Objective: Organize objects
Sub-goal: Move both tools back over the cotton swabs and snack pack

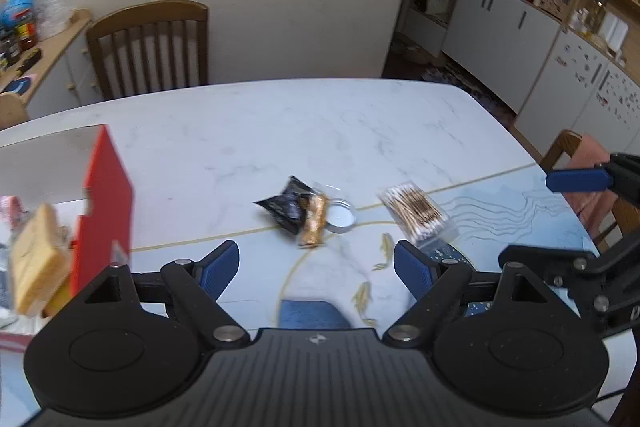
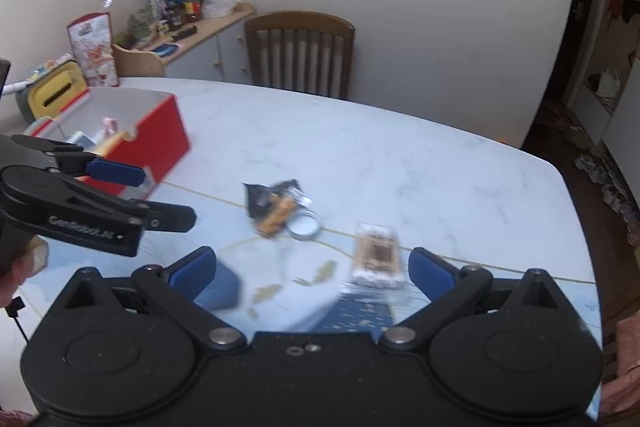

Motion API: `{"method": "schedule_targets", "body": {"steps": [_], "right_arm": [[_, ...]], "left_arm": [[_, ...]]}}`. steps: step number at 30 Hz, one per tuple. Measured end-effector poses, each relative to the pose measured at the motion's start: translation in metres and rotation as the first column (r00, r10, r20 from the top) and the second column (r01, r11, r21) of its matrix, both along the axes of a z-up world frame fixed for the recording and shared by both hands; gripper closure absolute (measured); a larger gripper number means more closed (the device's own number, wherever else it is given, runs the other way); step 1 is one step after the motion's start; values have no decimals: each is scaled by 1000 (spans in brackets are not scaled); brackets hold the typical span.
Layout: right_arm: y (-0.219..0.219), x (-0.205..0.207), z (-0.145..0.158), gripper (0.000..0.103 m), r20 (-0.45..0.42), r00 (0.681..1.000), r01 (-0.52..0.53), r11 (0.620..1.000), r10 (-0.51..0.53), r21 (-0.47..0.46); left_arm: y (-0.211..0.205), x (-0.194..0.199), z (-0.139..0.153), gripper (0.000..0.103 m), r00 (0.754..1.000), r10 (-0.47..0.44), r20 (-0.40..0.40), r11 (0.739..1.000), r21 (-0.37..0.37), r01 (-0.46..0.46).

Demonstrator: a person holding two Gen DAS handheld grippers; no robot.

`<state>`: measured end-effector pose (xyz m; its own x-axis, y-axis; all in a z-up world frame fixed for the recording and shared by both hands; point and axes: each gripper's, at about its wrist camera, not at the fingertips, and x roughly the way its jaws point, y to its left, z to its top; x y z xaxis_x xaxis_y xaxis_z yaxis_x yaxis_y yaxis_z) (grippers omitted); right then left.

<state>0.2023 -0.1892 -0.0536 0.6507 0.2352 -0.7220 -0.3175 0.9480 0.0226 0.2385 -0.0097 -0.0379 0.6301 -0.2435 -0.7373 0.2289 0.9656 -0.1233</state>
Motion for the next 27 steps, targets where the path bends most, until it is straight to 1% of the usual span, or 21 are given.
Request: {"method": "schedule_targets", "body": {"steps": [2,3,5,6,10,13,15,20,27], "right_arm": [[-11,5,-6,0,-8,1000,20,1000,-20,-1],[-16,7,-9,0,-15,999,33,999,-33,2],[-26,15,-16,0,-33,998,60,998,-60,9],[-31,18,-20,0,-38,997,71,997,-70,10],[-45,33,-38,1,-69,992,108,994,-108,7],[-53,43,-52,1,-97,987,131,991,-130,7],[-56,49,-61,2,-113,984,140,990,-139,4],[-59,60,-77,2,-143,980,136,991,-135,-4],[-55,78,-88,4,-162,979,127,992,-127,-7]], "left_arm": [[-10,5,-7,16,1000,-17,-5,1000,17,17],[-14,7,-11,10,1000,-25,-7,999,28,25],[-22,14,-21,4,999,-33,-14,998,55,34],[-25,17,-25,4,999,-36,-15,997,63,37],[-32,31,-43,4,999,-41,-11,996,77,41],[-29,44,-55,3,1000,-23,-20,997,69,24],[-25,54,-61,3,1000,-9,-24,997,81,11],[-12,79,-75,3,999,25,-22,992,121,-22],[-8,101,-88,3,1000,7,-21,989,149,-3]]}}
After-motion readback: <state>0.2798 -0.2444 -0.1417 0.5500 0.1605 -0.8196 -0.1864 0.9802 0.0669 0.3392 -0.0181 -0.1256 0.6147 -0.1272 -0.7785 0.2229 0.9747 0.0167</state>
